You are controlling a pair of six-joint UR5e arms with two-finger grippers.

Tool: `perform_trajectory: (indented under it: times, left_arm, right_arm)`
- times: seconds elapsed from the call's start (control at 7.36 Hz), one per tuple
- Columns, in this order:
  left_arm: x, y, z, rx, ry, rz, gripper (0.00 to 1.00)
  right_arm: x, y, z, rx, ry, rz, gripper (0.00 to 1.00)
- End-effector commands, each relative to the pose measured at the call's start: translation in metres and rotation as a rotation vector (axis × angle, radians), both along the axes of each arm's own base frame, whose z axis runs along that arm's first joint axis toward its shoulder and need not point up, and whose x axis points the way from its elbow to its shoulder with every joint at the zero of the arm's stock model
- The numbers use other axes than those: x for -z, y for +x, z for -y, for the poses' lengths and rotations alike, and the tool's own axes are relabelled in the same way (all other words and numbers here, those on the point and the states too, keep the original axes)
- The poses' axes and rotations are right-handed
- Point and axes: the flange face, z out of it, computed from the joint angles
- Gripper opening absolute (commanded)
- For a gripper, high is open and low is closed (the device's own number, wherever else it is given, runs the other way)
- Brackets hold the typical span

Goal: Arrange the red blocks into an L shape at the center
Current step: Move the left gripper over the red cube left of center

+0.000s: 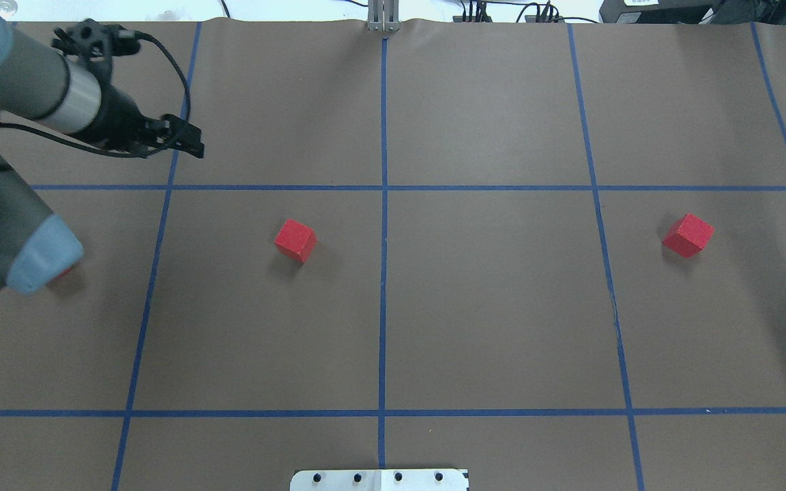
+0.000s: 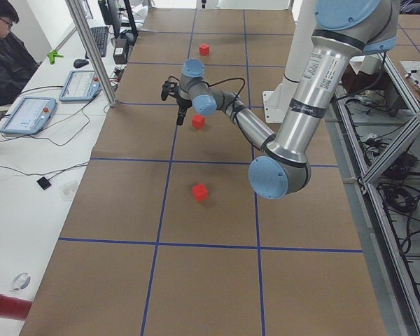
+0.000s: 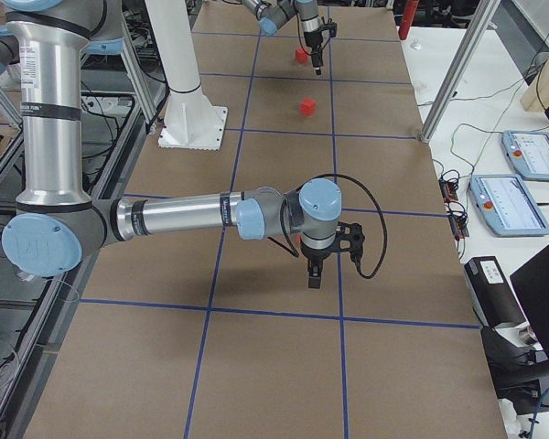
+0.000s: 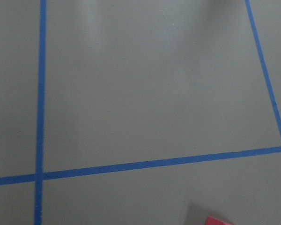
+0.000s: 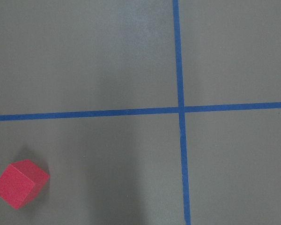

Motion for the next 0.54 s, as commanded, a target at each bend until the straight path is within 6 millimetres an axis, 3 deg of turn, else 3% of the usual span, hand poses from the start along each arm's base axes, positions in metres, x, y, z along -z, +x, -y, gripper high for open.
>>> perform_trajectory:
  times: [0.0,0.14,0.27,0.41]
  left_arm:
    - [0.017,0.059,-0.042,-0.031,0.050,0.003,1.00]
    - [0.010,0.079,-0.046,-0.049,0.048,0.024,1.00]
    - [0.017,0.099,-0.043,-0.061,0.049,0.028,1.00]
    - [0.006,0.108,-0.037,-0.054,0.040,0.055,1.00]
  right_arm:
    - [0.002,-0.001,0.000,0.001,0.003,0.005,0.99]
    - [0.005,-0.001,0.003,0.001,0.006,0.007,0.99]
    - [0.005,-0.001,0.003,0.001,0.006,0.007,0.99]
    - [0.005,-0.001,0.005,0.001,0.005,0.007,0.99]
